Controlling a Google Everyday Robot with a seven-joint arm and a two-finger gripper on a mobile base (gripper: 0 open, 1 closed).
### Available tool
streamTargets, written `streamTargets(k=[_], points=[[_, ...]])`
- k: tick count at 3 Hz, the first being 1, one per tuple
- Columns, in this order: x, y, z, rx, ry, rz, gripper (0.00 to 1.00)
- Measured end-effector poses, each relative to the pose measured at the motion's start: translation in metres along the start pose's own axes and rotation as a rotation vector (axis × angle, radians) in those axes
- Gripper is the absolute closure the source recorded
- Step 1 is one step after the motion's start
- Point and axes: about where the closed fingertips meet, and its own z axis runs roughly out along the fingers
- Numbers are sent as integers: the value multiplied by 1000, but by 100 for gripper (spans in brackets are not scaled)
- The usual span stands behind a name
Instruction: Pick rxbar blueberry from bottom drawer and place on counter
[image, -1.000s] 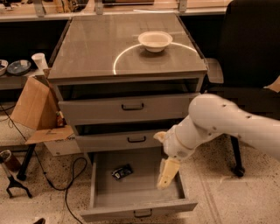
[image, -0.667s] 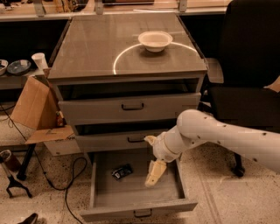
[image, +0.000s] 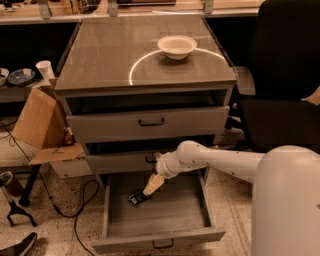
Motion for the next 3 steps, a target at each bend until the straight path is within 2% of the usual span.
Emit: streamTargets(k=[1, 2, 3], points=[[0, 0, 0, 0, 0, 0, 0], [-2, -2, 1, -30, -31, -21, 0], [2, 11, -12, -47, -54, -27, 0]])
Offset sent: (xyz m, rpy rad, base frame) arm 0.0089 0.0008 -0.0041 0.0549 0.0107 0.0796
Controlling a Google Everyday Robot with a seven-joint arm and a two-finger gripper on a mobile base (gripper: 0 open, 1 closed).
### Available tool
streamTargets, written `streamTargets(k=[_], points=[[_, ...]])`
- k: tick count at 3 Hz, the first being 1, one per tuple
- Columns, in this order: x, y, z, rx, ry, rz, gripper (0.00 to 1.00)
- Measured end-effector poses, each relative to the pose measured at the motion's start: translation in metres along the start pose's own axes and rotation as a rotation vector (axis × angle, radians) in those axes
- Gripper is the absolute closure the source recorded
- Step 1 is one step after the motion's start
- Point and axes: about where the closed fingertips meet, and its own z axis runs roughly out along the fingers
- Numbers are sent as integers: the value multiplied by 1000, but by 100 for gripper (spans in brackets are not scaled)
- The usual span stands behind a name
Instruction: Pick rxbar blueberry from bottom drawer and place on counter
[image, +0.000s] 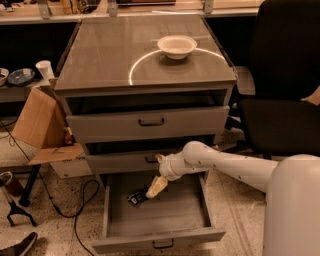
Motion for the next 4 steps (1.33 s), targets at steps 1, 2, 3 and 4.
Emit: streamTargets(k=[1, 2, 3, 4], points=[[13, 27, -4, -57, -8, 12, 0], [29, 43, 7, -119, -17, 38, 0], [65, 45, 44, -130, -32, 69, 0], [112, 44, 92, -92, -98, 116, 0]])
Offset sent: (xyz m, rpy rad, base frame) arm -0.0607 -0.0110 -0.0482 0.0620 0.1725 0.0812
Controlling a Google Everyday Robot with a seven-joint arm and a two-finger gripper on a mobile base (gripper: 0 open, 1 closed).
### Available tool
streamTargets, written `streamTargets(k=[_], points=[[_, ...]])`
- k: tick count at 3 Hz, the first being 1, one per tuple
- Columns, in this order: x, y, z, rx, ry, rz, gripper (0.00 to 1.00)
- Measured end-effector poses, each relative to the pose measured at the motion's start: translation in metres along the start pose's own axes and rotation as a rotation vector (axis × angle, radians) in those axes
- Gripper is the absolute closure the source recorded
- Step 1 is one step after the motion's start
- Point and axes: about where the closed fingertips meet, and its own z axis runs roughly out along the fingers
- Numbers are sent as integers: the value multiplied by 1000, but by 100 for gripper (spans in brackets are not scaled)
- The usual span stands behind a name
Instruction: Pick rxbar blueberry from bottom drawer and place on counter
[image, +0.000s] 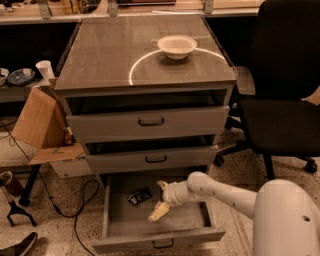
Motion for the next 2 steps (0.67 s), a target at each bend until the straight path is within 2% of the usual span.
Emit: streamTargets(k=[1, 2], points=[[37, -22, 31, 87, -115, 29, 0], [69, -39, 77, 168, -223, 75, 0]])
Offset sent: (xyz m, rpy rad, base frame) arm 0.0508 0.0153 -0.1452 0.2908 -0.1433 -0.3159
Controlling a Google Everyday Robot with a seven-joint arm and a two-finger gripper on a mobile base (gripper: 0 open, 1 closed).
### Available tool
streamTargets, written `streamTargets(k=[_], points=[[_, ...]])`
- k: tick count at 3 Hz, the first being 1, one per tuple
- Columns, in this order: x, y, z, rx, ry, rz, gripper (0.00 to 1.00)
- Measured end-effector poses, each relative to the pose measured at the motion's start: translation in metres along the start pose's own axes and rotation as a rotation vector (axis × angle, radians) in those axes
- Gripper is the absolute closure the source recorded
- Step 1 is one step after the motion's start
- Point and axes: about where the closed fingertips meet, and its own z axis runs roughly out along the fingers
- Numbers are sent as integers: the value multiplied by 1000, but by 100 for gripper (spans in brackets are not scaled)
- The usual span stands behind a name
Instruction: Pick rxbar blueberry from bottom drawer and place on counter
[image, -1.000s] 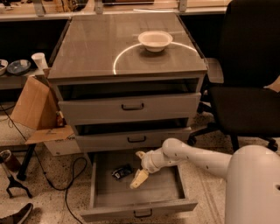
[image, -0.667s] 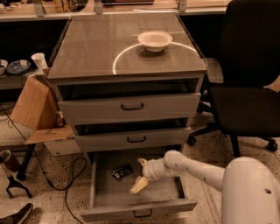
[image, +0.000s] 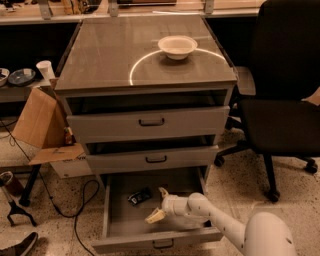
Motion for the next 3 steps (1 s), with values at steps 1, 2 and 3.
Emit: streamTargets(k=[1, 2, 3], points=[[0, 0, 0, 0, 0, 0, 0], [-4, 3, 15, -30, -28, -39, 0], [-13, 4, 66, -61, -97, -85, 0]])
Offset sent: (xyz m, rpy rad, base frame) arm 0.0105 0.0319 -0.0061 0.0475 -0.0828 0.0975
